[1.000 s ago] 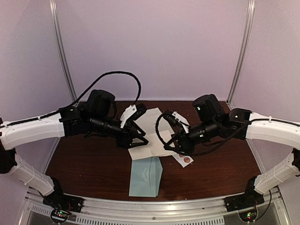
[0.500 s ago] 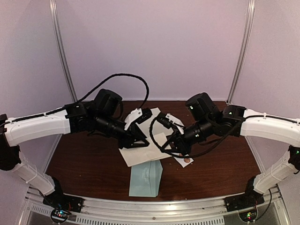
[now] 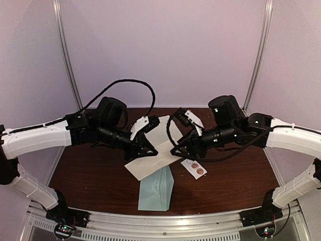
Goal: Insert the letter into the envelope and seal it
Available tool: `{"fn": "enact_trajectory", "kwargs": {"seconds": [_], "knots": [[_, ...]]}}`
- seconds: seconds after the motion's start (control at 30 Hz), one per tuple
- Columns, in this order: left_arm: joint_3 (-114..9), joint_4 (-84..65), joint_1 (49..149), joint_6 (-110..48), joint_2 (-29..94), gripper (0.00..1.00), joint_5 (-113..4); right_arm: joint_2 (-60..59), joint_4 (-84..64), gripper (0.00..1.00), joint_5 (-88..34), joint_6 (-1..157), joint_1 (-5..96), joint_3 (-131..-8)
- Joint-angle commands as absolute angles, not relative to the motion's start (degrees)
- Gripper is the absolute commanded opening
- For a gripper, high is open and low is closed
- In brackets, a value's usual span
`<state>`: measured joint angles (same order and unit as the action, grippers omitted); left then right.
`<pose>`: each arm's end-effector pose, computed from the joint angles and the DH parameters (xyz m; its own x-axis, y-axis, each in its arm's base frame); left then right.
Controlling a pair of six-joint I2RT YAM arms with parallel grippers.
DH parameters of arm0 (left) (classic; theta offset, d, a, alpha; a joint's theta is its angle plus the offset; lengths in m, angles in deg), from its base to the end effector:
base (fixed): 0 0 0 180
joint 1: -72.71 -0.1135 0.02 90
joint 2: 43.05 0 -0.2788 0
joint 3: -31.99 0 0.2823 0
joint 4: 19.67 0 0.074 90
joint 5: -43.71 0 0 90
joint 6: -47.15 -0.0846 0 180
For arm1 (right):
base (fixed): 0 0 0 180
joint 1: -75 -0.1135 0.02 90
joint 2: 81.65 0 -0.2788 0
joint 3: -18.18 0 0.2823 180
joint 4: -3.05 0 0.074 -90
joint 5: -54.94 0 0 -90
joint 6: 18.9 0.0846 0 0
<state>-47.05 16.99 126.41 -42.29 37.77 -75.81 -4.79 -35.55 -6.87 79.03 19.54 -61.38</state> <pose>0.1874 -0.3255 0.2882 -0.3771 0.4990 -0.7802 0.9261 0.2090 -0.3140 0.1706 0.3183 0.3112 -0.4594 -0.4529 -0.7641 -0.8881 0.2494 0.3861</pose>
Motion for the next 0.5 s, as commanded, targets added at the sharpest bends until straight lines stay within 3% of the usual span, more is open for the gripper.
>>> {"fn": "enact_trajectory", "kwargs": {"seconds": [0.0, 0.13, 0.27, 0.47], "knots": [[-42.09, 2.9, 126.53, -34.72, 30.82, 0.0, -72.4, -13.82, -20.31, 0.68, -17.53, 86.82, 19.89, -55.15], [-33.5, -18.47, 126.68, -21.17, 25.53, 0.0, -67.44, -20.84, -1.0, 0.83, -31.13, 101.2, 19.8, -43.45], [-27.57, -32.38, 127.37, -14.57, 22.85, 0.0, -64.41, -23.48, 23.28, 0.87, -30.99, 112.98, 19.14, -30.54], [-24.86, -40.3, 127.71, -10.87, 20.69, 0.0, -61.49, -17.34, 22.55, 0.85, -26.98, 111.95, 17.36, -34.97]]}}
